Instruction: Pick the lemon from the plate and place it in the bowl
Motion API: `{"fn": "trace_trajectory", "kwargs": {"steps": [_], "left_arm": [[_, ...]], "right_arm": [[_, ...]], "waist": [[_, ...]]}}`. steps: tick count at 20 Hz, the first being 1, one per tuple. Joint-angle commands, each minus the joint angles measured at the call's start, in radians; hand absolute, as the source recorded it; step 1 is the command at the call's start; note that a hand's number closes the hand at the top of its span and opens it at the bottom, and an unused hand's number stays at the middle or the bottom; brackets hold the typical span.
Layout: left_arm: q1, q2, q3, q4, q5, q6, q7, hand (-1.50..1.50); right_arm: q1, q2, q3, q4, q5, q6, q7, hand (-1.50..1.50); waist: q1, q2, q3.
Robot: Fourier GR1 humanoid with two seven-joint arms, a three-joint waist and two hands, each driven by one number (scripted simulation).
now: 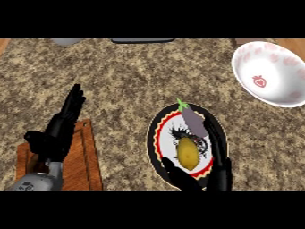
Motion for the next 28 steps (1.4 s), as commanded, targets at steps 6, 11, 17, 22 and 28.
{"fn": "trace_trajectory", "kwargs": {"steps": [6,11,17,22,28], "left_arm": [[-0.026,-0.012,0.007,0.015,0.003,-0.009,0.017,0.0],[-0.054,-0.002,0.014,0.012,0.001,-0.025,0.041,0.0],[-0.054,-0.023,0.011,0.032,-0.007,-0.024,0.048,0.0],[-0.014,-0.039,-0.001,0.013,-0.037,-0.027,0.01,0.0],[0.014,-0.05,0.024,-0.045,-0.049,-0.047,0.037,0.0]], "right_arm": [[0.176,0.025,-0.008,-0.29,0.517,0.176,0.497,-1.5],[0.074,0.028,0.015,-0.39,0.563,0.394,0.823,-1.5],[0.034,0.029,0.056,-0.409,0.573,0.582,1.07,-1.5],[-0.045,0.029,-0.006,-0.362,0.482,0.653,1.127,-1.5],[-0.025,0.013,-0.054,-0.321,0.389,0.623,1.014,-1.5]], "waist": [[0.014,0.005,-0.004],[0.036,0.009,0.0],[0.037,0.009,0.001],[0.039,0.008,0.002],[0.038,0.008,0.002]]}}
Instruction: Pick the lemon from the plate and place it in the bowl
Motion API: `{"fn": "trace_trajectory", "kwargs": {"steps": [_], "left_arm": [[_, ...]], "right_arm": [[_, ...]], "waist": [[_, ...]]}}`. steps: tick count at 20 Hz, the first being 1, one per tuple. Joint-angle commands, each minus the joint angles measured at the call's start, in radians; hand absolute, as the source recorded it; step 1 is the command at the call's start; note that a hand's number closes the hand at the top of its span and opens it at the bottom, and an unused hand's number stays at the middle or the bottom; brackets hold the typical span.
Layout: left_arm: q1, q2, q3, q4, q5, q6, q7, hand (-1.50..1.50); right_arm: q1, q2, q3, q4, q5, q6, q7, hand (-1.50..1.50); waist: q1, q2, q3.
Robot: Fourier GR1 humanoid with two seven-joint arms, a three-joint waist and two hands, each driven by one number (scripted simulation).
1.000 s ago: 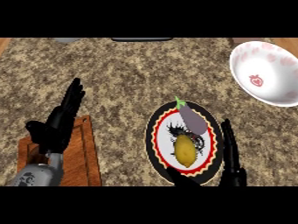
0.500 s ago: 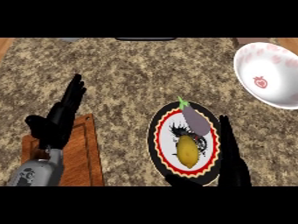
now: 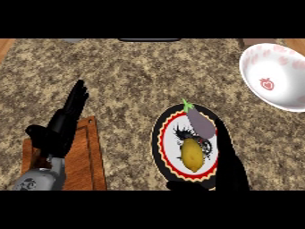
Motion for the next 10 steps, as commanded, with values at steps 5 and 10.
{"fn": "trace_trajectory", "kwargs": {"steps": [5,10], "left_arm": [[-0.079,-0.021,0.039,0.041,-0.018,-0.017,0.04,0.0],[0.012,-0.026,0.045,-0.01,-0.012,-0.047,-0.004,0.0]], "right_arm": [[0.094,-0.009,0.049,-0.092,-0.038,-0.038,-0.045,-1.5],[0.092,-0.039,-0.014,-0.004,-0.146,-0.133,-0.213,-1.5]], "waist": [[-0.005,0.0,0.0],[-0.001,0.0,0.0]]}}
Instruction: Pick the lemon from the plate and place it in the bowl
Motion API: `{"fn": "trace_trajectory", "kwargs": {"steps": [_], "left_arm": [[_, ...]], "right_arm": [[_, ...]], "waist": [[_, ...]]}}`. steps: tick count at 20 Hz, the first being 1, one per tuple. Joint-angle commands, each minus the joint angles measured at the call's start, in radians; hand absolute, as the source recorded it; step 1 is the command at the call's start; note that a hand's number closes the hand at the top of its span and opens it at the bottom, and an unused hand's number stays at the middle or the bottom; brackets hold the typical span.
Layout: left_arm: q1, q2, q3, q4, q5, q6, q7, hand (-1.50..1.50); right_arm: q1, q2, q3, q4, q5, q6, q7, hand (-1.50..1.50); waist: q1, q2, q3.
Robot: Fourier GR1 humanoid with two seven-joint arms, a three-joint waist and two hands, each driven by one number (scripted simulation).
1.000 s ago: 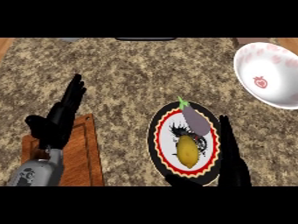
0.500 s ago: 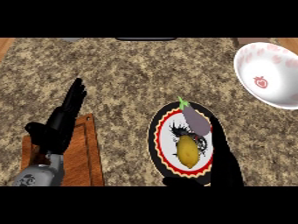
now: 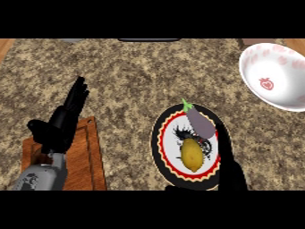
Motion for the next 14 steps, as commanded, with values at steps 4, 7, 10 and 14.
{"fn": "trace_trajectory", "kwargs": {"steps": [4,7,10,14], "left_arm": [[0.056,-0.017,0.004,-0.006,-0.019,-0.016,-0.042,0.0],[0.023,-0.017,0.006,-0.023,-0.031,-0.022,0.017,0.0],[0.0,-0.016,0.049,0.045,-0.014,-0.033,-0.029,0.0],[-0.013,-0.03,0.044,0.072,-0.035,-0.042,-0.065,0.0]], "right_arm": [[0.053,0.016,0.048,0.099,-0.057,-0.141,-0.12,-1.5],[0.028,-0.025,-0.046,0.057,-0.183,-0.082,-0.136,-1.5],[0.019,0.016,0.033,0.146,-0.144,-0.19,-0.134,-1.5],[-0.003,0.007,-0.068,0.191,-0.262,-0.16,-0.242,-1.5]], "waist": [[0.002,0.0,0.0],[0.002,0.0,0.0],[0.001,0.0,0.0],[0.001,0.001,0.0]]}}
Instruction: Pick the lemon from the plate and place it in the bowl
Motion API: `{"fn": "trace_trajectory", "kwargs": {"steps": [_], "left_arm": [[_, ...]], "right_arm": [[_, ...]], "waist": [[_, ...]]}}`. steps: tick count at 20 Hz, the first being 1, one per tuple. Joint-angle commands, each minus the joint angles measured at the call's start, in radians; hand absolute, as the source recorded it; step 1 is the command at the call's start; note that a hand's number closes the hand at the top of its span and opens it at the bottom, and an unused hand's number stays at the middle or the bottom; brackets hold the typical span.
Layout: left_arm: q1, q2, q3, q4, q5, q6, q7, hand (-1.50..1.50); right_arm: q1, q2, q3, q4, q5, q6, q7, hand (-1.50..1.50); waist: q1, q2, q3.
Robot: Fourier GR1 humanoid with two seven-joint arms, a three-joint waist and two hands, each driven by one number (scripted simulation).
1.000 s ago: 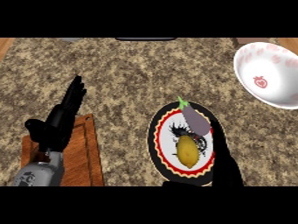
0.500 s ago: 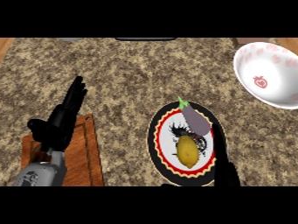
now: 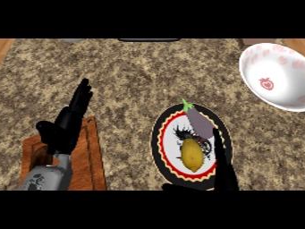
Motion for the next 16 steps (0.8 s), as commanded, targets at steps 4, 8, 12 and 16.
{"fn": "trace_trajectory", "kwargs": {"steps": [4,8,12,16], "left_arm": [[0.009,0.015,0.032,-0.055,0.015,-0.042,0.045,0.0],[-0.004,-0.005,0.045,-0.005,-0.001,-0.039,-0.009,0.0],[-0.045,-0.032,0.027,0.029,-0.019,-0.015,-0.003,0.0],[-0.016,-0.002,0.034,-0.029,-0.015,-0.044,0.03,0.0]], "right_arm": [[-0.065,0.018,0.001,0.146,-0.071,-0.083,-0.061,-1.5],[-0.05,0.01,-0.052,0.181,-0.108,-0.056,-0.138,-1.5],[-0.069,0.018,-0.028,0.246,0.046,-0.09,-0.003,-1.5],[-0.127,0.018,-0.092,0.362,0.023,-0.058,-0.032,-1.5]], "waist": [[0.002,0.0,0.0],[0.001,0.0,0.0],[0.0,0.0,-0.001],[0.003,0.0,0.0]]}}
